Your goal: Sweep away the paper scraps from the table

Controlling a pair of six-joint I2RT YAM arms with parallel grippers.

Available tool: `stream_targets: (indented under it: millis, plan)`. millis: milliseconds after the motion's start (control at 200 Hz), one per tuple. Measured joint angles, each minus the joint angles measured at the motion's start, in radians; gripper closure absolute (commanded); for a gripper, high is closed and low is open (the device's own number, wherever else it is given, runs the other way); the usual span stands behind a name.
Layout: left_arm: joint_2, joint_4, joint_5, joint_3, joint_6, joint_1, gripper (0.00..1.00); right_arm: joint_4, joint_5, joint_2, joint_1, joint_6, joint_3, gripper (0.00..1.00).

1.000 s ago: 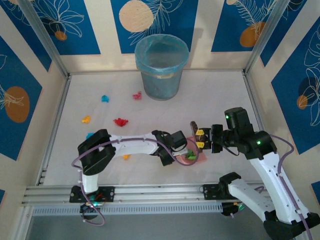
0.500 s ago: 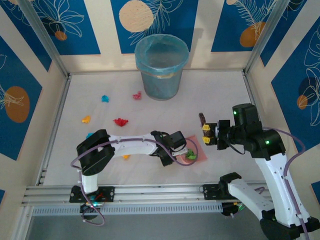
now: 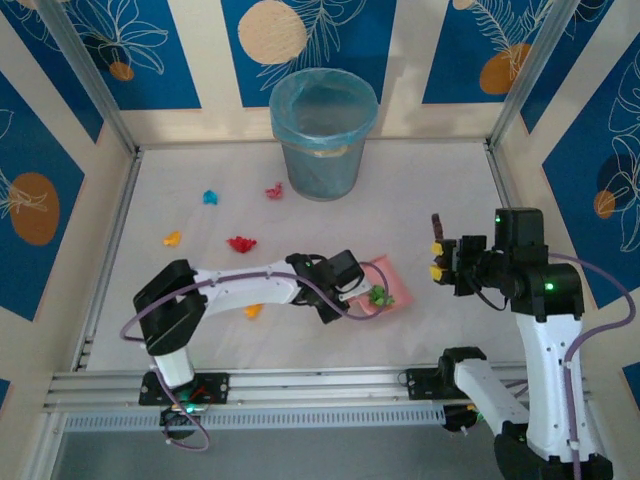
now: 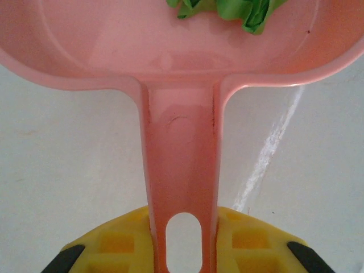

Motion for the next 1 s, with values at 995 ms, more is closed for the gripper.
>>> stream_targets:
  millis: [995]
  plan:
    - [-0.110, -0.219, 0.072, 0.485, -0.192, 0.291, 1.00, 0.066, -0.119, 0.061, 0.037, -0.253, -0.188, 1.00]
